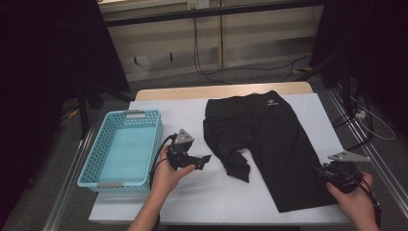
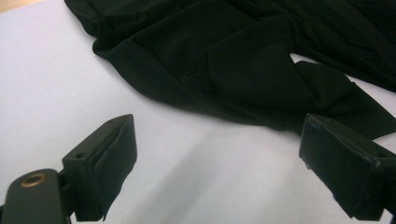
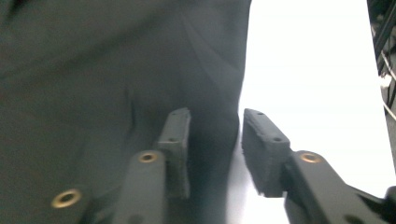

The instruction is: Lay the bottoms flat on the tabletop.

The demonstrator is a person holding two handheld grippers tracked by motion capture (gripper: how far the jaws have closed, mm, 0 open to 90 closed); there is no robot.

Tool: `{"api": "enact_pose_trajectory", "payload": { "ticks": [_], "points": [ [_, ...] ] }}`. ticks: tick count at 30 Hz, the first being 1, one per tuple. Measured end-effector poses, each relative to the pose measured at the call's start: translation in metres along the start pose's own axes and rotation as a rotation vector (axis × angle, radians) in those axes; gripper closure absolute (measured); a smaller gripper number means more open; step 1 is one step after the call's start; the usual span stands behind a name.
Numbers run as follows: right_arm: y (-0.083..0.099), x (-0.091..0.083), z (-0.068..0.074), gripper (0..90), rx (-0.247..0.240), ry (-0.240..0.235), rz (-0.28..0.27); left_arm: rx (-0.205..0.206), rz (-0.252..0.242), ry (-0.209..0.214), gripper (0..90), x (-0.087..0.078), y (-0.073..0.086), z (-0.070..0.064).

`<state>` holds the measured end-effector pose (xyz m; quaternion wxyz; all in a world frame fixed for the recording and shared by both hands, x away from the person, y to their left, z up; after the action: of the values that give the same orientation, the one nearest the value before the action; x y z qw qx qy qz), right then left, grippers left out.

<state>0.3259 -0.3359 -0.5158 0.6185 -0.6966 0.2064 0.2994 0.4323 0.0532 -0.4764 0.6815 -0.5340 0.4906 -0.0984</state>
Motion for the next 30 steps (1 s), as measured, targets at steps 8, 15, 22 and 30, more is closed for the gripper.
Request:
{"api": "enact_pose_trajectory", "payload": {
  "ticks": [8,15,22,30],
  "points": [
    [0.005,-0.009,-0.001,89.7,0.026,-0.031,0.041,-0.003,-0.001,0.004,11.5,0.001,-0.001,-0.001],
    [0.006,-0.011,0.001,84.1,0.016,-0.047,0.036,-0.007,-0.003,0.005,11.5,0.0,0.0,0.001],
    [0.001,-0.009,0.001,66.6,0.016,-0.026,0.003,-0.008,0.002,0.01,11.5,0.001,0.002,-0.001],
    [0.006,-0.008,-0.005,89.9,0.054,-0.068,0.031,-0.014,0.001,0.009,11.6,0.0,0.002,0.001]
  ]
}}
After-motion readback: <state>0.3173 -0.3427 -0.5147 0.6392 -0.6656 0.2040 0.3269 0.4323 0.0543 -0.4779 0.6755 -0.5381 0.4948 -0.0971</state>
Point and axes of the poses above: each handheld gripper's, and its own axes: x roughly forward along the jaws, y roughly out of its underside, z roughly to its left, the point moved 9 cm from there along x, roughly forward along the jaws, and after that the axes turned 5 degrees about -z, right-handed, at the moved point
